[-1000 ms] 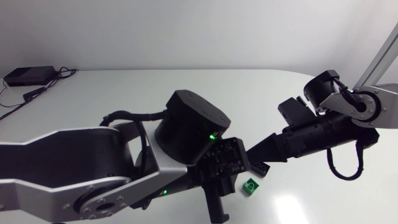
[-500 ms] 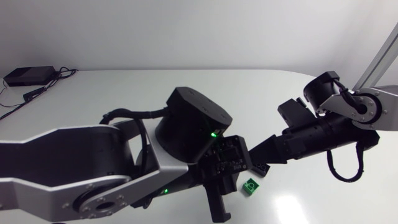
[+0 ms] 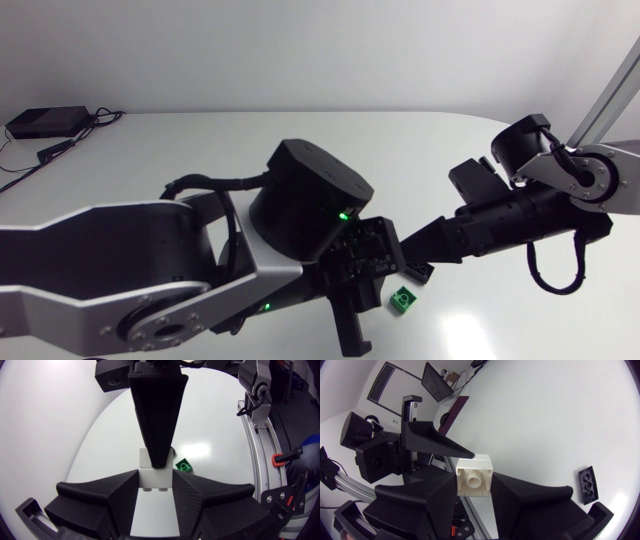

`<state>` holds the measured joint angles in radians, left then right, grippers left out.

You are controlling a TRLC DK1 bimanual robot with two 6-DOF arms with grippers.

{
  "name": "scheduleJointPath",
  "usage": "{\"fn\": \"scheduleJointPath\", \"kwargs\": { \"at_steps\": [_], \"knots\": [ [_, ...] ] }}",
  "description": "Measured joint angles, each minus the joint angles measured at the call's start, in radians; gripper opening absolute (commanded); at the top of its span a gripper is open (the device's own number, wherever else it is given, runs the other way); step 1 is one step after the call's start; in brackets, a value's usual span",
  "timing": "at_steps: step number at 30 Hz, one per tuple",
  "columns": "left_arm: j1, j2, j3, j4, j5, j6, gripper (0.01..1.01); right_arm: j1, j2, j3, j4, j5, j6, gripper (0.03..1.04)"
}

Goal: Separate the duplo bricks

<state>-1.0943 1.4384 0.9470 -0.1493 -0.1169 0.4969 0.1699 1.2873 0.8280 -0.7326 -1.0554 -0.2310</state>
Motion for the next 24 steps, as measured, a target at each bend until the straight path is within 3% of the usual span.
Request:
{"fn": "scheduleJointPath", "kwargs": {
  "at_steps": [24],
  "knots": [
    [-0.009,0.000,-0.007,-0.007,0.000,0.019,0.302,0.003,-0.009,0.008,-0.032,0.040,-0.009,0.32]
  ]
}}
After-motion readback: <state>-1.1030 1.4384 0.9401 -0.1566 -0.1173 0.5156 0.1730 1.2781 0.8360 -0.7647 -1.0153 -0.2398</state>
